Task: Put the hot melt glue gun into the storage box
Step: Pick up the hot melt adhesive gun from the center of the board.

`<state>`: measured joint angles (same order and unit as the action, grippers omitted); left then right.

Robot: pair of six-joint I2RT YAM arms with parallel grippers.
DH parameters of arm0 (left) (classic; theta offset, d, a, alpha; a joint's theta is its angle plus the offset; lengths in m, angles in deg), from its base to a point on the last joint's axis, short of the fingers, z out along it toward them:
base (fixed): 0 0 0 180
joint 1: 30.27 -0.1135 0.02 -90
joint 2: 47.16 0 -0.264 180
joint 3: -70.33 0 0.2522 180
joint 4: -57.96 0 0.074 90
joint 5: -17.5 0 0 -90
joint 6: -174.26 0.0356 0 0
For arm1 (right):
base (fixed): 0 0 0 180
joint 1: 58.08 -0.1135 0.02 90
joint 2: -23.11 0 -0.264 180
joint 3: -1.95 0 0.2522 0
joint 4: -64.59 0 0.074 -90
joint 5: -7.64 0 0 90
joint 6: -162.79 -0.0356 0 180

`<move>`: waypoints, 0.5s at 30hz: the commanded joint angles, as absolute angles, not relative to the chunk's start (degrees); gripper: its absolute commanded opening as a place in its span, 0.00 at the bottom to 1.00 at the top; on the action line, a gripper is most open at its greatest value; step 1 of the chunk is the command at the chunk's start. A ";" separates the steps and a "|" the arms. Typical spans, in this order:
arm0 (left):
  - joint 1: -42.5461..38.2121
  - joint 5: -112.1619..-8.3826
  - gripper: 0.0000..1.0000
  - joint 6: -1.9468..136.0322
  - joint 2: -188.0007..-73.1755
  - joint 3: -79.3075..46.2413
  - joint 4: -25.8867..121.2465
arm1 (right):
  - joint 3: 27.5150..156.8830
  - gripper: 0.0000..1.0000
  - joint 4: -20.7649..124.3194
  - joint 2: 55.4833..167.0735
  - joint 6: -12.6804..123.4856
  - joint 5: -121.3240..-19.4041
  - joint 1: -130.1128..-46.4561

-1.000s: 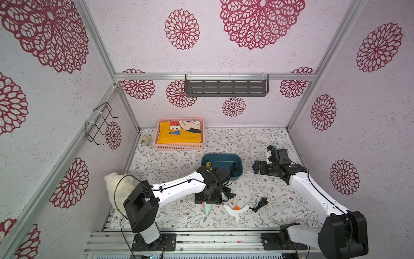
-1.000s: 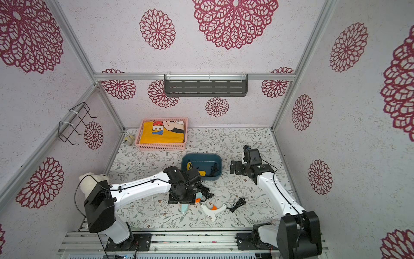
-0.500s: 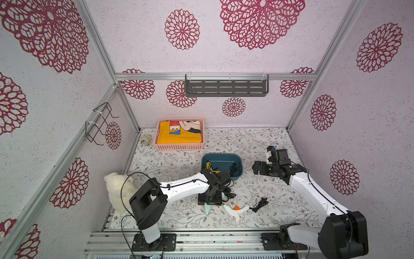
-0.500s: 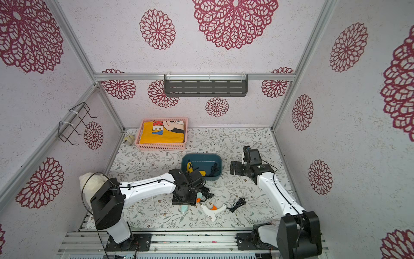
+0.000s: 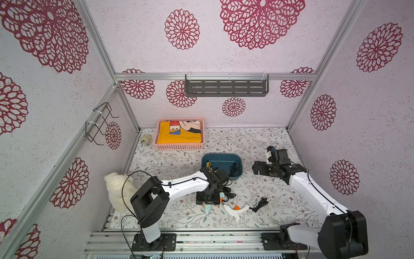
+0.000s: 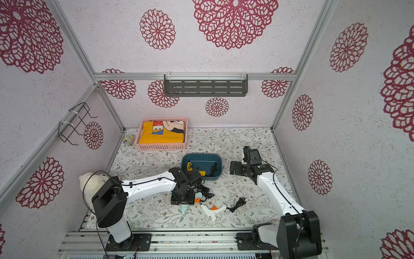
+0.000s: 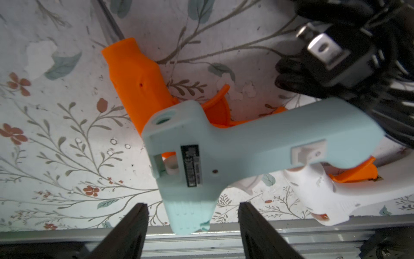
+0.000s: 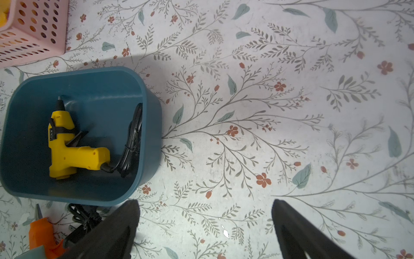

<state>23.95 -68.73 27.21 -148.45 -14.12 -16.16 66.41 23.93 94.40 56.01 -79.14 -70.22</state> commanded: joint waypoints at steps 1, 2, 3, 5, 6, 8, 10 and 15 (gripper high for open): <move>23.02 -68.07 0.68 28.89 -150.11 -14.27 -16.27 | 65.90 0.99 24.90 94.40 54.93 -79.11 -70.11; 22.79 -67.99 0.68 29.06 -150.30 -14.35 -16.27 | 65.89 0.99 24.81 94.44 55.08 -79.30 -70.08; 22.58 -67.86 0.67 29.28 -150.53 -14.29 -16.18 | 65.90 0.99 24.81 94.52 55.16 -79.46 -70.12; 22.16 -67.57 0.67 29.57 -150.90 -14.36 -16.03 | 65.89 0.99 24.81 94.74 55.19 -79.51 -70.12; 22.03 -67.33 0.66 29.75 -151.14 -14.43 -15.93 | 65.89 0.99 24.81 94.81 55.17 -79.38 -70.07; 21.86 -67.01 0.66 29.92 -151.42 -14.44 -15.68 | 65.83 0.99 24.90 94.75 55.11 -79.32 -70.09; 21.72 -66.60 0.65 29.96 -151.78 -14.43 -15.40 | 65.75 0.99 24.95 94.69 55.03 -79.29 -70.05; 21.68 -66.09 0.60 30.77 -153.17 -15.05 -15.29 | 65.47 0.99 25.14 94.60 54.86 -79.38 -70.11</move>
